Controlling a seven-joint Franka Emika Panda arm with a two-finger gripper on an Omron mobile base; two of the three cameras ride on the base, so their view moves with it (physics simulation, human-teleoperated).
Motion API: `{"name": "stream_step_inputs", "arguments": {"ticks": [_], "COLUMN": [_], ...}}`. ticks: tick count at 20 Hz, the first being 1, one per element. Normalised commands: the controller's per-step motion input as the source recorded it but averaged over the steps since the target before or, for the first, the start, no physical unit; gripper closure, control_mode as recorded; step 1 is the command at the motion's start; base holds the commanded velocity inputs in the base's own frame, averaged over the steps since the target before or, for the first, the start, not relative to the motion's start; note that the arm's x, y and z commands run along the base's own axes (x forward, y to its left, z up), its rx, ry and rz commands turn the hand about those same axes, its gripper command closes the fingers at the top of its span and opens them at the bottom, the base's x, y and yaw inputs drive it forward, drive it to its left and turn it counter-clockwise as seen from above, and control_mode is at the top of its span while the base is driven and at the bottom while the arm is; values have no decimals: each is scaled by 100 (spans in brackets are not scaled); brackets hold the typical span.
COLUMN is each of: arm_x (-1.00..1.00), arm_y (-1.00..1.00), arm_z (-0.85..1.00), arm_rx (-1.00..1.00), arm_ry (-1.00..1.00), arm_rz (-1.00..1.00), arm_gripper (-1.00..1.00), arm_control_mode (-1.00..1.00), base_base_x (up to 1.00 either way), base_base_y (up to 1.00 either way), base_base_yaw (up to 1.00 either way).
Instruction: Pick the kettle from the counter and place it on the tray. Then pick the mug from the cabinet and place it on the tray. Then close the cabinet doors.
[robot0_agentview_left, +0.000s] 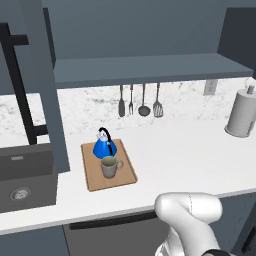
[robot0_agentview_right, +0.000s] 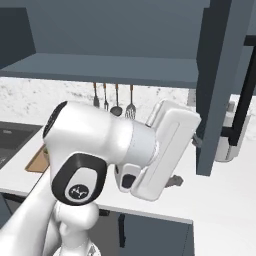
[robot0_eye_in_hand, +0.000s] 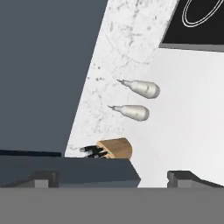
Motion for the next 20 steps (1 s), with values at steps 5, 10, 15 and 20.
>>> {"name": "stream_step_inputs", "arguments": {"ticks": [5, 10, 15, 20], "arm_x": [-49, -28, -4, 4], "arm_y": [-7, -23, -52, -40], "arm_z": [0, 14, 8, 2], "arm_rx": [-9, -8, -8, -8], "arm_ry": [-1, -2, 0, 0], "arm_rz": [0, 0, 3, 10], "arm_gripper": [-100, -100, -100, -100], "arm_control_mode": [-100, -100, -100, -100], "base_base_x": [0, 0, 0, 0], "base_base_y": [0, 0, 0, 0], "base_base_yaw": [0, 0, 0, 0]}}
